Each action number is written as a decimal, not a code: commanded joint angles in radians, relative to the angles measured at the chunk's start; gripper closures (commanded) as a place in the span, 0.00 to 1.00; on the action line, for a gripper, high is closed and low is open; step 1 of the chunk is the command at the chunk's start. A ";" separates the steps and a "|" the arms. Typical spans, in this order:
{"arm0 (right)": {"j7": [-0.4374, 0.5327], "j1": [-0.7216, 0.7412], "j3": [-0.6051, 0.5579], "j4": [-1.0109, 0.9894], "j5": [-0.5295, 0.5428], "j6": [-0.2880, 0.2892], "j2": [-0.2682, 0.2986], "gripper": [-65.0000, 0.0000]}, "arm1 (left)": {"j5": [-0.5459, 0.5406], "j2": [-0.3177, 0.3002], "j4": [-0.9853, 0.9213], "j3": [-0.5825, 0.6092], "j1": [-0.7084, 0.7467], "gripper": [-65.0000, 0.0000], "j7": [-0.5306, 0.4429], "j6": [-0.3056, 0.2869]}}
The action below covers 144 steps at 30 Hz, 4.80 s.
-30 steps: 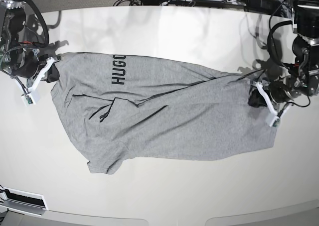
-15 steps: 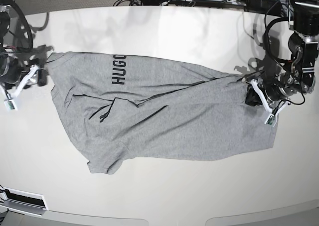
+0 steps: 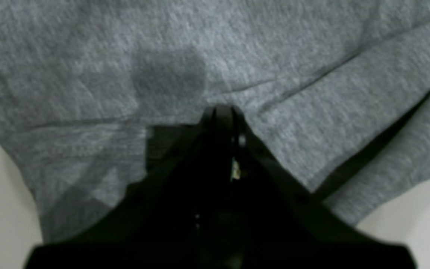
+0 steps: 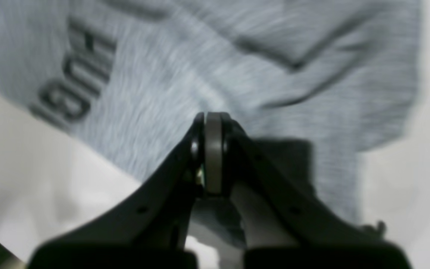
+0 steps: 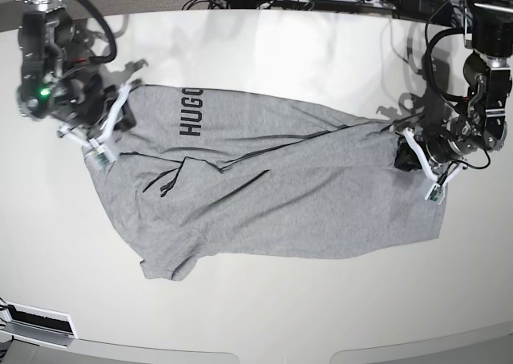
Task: Layout the t-shirt on the table in an organized manner, then fold the t-shirt properly
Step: 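Release and regrasp the shirt body with both grippers, then pull the grasped shirt edges apart with both grippers to smooth it, then grasp the shirt hem corners with both grippers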
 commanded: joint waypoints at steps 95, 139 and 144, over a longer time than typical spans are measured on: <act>-0.285 -0.304 -0.159 0.456 -0.196 -0.306 0.150 1.00 | -0.645 -0.234 -0.078 -0.529 0.211 1.00 0.272 -0.013; -0.215 -0.302 -0.159 0.456 -0.192 -0.306 0.150 1.00 | -0.715 -0.100 -0.477 -0.196 -0.329 1.00 0.326 -0.220; -0.214 -0.302 -0.159 0.456 -0.193 -0.306 0.150 1.00 | -0.732 -0.162 -0.444 -0.196 -0.329 1.00 0.350 -0.220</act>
